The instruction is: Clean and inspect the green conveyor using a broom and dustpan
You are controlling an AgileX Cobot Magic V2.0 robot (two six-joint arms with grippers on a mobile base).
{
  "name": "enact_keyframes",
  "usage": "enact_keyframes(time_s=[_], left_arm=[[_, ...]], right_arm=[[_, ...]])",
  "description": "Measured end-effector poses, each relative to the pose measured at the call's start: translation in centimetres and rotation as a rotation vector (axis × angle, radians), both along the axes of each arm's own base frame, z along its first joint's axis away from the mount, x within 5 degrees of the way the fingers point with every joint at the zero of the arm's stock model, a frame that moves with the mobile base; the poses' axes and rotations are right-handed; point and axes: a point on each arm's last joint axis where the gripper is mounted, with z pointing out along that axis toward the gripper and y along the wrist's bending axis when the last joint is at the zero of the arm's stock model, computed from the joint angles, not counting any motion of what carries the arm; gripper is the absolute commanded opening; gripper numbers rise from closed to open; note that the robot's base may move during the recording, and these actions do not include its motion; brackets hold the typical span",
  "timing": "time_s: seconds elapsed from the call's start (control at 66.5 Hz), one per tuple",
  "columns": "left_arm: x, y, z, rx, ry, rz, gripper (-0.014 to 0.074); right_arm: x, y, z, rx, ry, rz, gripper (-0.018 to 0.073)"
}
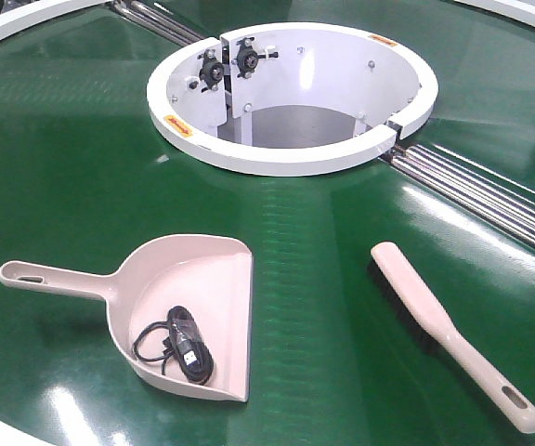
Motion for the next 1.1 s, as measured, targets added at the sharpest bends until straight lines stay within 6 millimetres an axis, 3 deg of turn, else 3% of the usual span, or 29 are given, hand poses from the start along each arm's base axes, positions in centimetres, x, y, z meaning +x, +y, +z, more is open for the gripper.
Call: enact_keyframes(time_s=[1.098], left_arm=[[0.0,0.0,0.0,0.003,0.0,0.0,-0.0008]], right_arm=[[0.0,0.0,0.0,0.0,0.0,0.0,-0.001]])
